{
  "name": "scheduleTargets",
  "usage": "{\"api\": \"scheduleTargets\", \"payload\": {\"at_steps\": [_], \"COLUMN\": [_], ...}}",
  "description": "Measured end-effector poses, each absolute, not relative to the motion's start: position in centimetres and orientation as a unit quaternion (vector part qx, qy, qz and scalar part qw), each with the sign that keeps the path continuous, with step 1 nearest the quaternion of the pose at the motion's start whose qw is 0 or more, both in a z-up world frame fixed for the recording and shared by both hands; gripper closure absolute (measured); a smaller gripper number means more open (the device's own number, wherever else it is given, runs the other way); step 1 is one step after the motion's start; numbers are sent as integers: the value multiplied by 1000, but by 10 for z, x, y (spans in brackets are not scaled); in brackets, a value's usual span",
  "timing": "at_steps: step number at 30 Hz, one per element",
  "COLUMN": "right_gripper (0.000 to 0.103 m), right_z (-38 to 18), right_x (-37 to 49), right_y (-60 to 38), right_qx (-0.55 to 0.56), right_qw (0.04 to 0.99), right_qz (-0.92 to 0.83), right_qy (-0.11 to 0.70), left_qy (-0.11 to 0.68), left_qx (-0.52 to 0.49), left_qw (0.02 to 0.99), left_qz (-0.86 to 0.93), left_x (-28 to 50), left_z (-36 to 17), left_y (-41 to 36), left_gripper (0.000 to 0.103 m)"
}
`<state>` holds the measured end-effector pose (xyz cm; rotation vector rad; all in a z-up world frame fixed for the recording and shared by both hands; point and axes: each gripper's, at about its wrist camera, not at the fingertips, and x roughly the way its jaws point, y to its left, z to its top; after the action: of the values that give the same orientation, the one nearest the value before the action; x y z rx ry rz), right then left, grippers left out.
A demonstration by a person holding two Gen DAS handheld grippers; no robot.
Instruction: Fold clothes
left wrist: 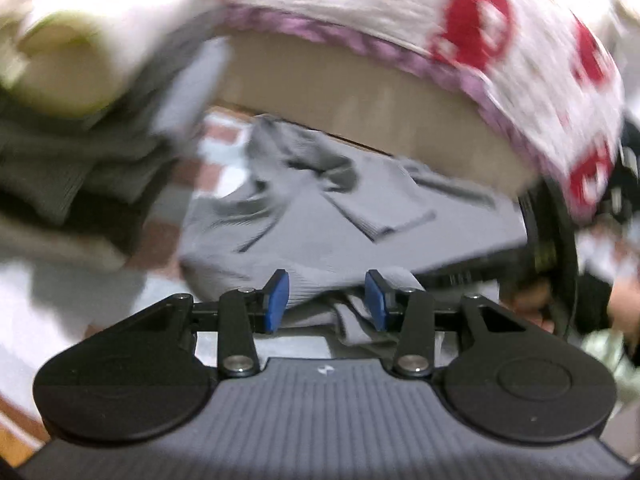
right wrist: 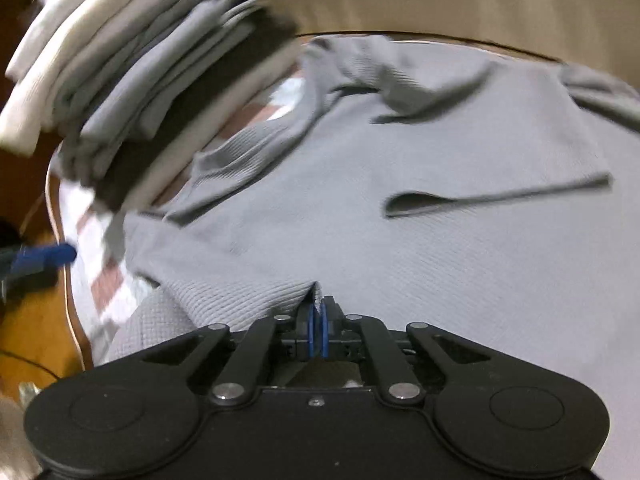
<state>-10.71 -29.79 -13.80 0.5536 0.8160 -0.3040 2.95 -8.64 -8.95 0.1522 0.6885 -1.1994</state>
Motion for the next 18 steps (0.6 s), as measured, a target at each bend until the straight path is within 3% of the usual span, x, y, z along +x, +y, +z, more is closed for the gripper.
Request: {"api": "scheduleTargets", "payload": {"at_steps": [5,7,9,15,16,17,18], "right_gripper": [91,86,68,56,56,54,54], "right_z": [-132,-130,-128,-121,-120,-120,-119], "right_x": [-124,-131,-138,-158,-159,-158,-157], "right_y": [-283,-277,-271,-252,-249,-246,-243], "right_qx": [248,242,235,215,206,195,184], "right_qw": [877,880,882,889,891,892,893], "right_qz": [-122,-112,-103,-75,-71,-69,-66], "right_qy": [393,394,394,397,399,402,405], "left_qy": [315,324,336,382,382,382,380], "left_qx": [127,145,161,107,104,105,95], "left_qw": [727,719,722,743,744,743,745], "left_qz": [-597,-598,-583,-540,-538,-539,-540], "left_x": [4,-2,-4,10,10,11,11], "left_z": [-104,-114,-127,-155,-154,-151,-145], "left_y": [-121,-135,-146,-155,-154,-153,-150], "left_gripper": [42,40,37,36,48,70,80]}}
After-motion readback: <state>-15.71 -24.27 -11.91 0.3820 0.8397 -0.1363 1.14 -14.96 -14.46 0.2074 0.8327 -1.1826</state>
